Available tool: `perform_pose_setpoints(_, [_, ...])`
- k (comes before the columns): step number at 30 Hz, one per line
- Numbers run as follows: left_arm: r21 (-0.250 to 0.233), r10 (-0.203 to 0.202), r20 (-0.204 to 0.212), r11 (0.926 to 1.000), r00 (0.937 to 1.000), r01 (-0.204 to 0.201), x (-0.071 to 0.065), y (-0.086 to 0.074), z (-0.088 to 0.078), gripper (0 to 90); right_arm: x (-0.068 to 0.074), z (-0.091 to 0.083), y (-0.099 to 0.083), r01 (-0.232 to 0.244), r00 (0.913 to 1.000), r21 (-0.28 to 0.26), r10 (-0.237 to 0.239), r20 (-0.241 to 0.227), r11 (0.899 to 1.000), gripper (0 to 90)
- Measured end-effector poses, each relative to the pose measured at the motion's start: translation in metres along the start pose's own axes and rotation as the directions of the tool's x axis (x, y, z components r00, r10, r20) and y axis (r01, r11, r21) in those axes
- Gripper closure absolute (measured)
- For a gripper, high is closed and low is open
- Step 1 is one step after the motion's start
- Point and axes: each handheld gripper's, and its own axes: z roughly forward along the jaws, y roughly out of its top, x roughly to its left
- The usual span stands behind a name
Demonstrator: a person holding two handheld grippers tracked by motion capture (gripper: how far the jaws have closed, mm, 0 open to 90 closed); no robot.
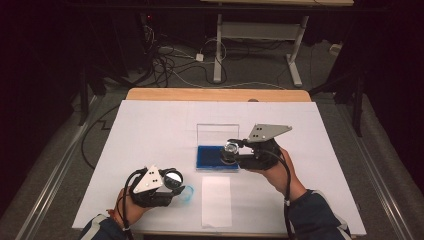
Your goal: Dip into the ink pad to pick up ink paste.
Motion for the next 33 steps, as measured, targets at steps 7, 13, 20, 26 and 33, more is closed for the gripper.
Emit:
perform_pose_setpoints(7, [0.007,0.001,0.009,1.0000,1.0000,-0.001,-0.002,0.001,0.005,36.0,0.002,-0.011,0.001,0.000,0.9999,-0.027,0.000,-0.015,1.000,57.0])
perform_pose_setpoints(13, [0.020,0.011,0.027,0.9997,0.9996,-0.011,-0.007,0.002,0.011,36.0,0.003,-0.016,-0.001,-0.012,0.9997,-0.032,0.011,-0.022,0.999,57.0])
perform_pose_setpoints(20, [0.011,0.010,0.024,0.9999,0.9997,-0.010,-0.007,0.003,0.012,36.0,0.006,-0.017,-0.001,-0.005,0.9996,-0.037,0.003,-0.029,0.999,57.0])
perform_pose_setpoints(26, [0.010,0.010,0.023,0.9999,0.9997,-0.011,-0.005,0.003,0.011,36.0,0.008,-0.017,0.000,-0.002,0.9994,-0.049,0.000,-0.034,0.999,57.0])
perform_pose_setpoints(33, [0.006,0.009,0.026,0.9999,0.9996,-0.009,-0.005,0.004,0.010,36.0,0.009,-0.015,0.000,-0.006,0.9985,-0.048,0.003,-0.056,0.999,57.0])
